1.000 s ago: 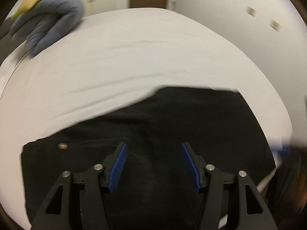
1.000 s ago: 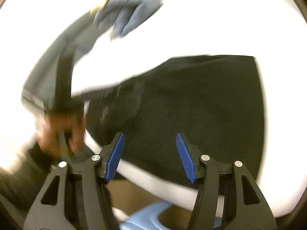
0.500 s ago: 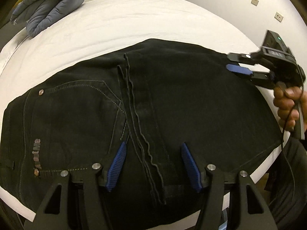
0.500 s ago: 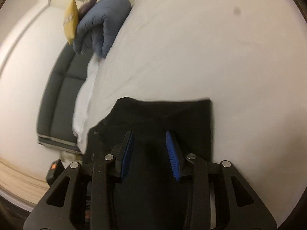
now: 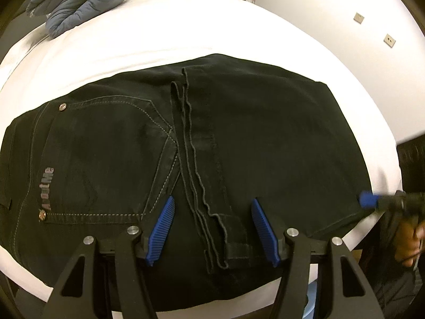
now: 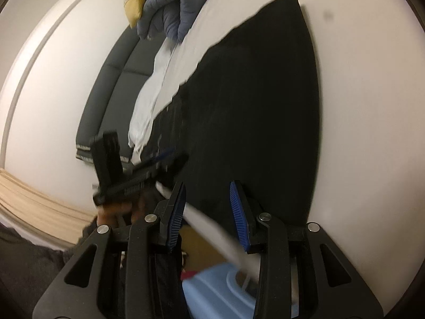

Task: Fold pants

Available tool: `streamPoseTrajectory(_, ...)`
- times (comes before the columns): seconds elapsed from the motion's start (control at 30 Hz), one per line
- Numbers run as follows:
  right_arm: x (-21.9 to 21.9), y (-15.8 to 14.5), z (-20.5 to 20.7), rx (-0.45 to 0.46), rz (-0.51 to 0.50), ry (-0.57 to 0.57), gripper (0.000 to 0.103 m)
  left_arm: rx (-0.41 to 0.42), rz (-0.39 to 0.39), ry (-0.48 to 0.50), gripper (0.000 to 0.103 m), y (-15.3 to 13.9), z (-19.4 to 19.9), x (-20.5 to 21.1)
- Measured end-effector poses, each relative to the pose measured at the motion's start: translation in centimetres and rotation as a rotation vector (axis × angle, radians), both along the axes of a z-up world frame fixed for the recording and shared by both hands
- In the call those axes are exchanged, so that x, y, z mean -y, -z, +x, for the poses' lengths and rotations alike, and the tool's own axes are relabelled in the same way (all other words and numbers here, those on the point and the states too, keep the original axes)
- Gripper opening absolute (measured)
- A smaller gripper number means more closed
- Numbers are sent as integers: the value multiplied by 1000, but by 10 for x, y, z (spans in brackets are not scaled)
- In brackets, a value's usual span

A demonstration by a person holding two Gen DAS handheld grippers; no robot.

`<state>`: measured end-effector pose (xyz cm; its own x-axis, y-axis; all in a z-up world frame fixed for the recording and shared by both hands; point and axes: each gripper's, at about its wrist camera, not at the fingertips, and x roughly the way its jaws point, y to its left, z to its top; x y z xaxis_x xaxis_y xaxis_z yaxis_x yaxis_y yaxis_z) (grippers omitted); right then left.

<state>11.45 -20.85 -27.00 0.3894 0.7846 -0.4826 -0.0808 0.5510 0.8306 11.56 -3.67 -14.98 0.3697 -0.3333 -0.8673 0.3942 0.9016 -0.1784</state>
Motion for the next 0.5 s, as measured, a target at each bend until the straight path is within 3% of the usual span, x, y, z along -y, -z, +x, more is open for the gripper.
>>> streamPoseTrajectory(0.07,-6,0,-13,-28,-10,-25,33,0,-30,-20,62,-5,1,-8)
streamPoseTrajectory(0.17,-8,-9,-33,-52,-103,-50,37,-3,-113,-85,63,-12,-1,-30)
streamPoseTrajectory(0.23,-12,-20,-32,-18,-74,-21,37,16,-177,-165,65,-20,-6,-55)
streamPoseTrajectory(0.37,-22,-57,-11,104,-13,17,37,77,-351,-422,76,-37,-18,-139)
streamPoseTrajectory(0.5,-51,-75,38,158,57,-2,37,118,-447,-628,81,-44,-23,-217)
